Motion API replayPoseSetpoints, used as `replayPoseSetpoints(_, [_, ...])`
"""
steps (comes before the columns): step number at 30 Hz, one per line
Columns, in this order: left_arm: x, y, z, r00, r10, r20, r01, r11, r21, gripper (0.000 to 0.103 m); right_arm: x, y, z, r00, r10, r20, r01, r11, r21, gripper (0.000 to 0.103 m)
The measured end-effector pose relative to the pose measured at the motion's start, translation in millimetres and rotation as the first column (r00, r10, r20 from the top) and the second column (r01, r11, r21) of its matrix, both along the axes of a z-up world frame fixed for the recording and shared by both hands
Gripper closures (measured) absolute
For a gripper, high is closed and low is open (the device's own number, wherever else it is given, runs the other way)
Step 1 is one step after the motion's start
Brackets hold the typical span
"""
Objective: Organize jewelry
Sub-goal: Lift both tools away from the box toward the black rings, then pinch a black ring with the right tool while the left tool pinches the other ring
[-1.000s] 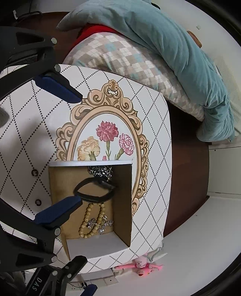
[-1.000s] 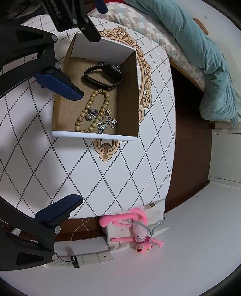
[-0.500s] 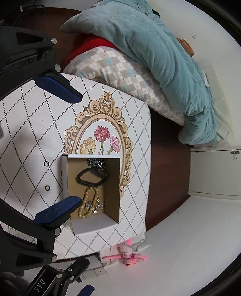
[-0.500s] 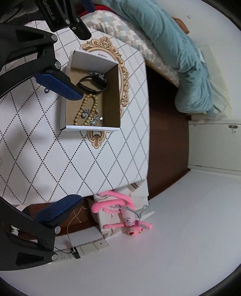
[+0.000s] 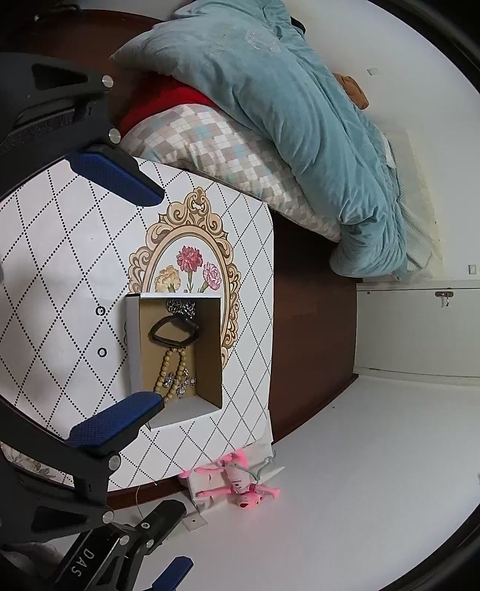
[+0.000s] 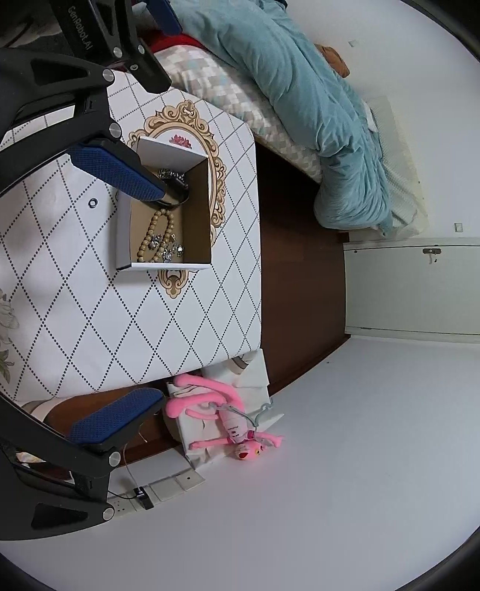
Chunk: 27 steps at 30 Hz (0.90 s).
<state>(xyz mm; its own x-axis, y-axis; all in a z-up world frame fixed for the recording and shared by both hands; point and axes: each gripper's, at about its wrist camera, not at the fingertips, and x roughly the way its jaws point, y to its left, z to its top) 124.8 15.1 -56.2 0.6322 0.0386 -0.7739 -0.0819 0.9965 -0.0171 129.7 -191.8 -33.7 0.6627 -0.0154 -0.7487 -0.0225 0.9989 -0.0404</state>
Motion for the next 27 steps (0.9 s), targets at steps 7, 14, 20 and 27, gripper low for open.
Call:
replayPoseSetpoints(7, [5, 3, -18, 0.999, 0.005, -0.038, -0.005, 1.000, 0.013, 0.000, -3, -1, -12, 0.999, -0.001, -0.035, 0.001, 1.000, 0.024, 0.000])
replayPoseSetpoints(14, [7, 26, -84, 0.984, 0.033, -0.177, -0.027, 0.999, 0.038, 0.000, 7, 20, -79, 0.983, 0.058, -0.175, -0.047, 0.997, 0.068, 0.001])
replayPoseSetpoints(20, [1, 54, -146, 0.949, 0.080, -0.306, -0.061, 0.996, 0.072, 0.000, 20, 58, -151, 0.942, 0.169, -0.289, -0.131, 0.981, 0.146, 0.025])
replayPoseSetpoints(27, [-9, 77, -175, 0.925, 0.122, -0.361, -0.097, 0.991, 0.088, 0.000, 21, 96, -202, 0.917, 0.225, -0.330, -0.197, 0.974, 0.114, 0.050])
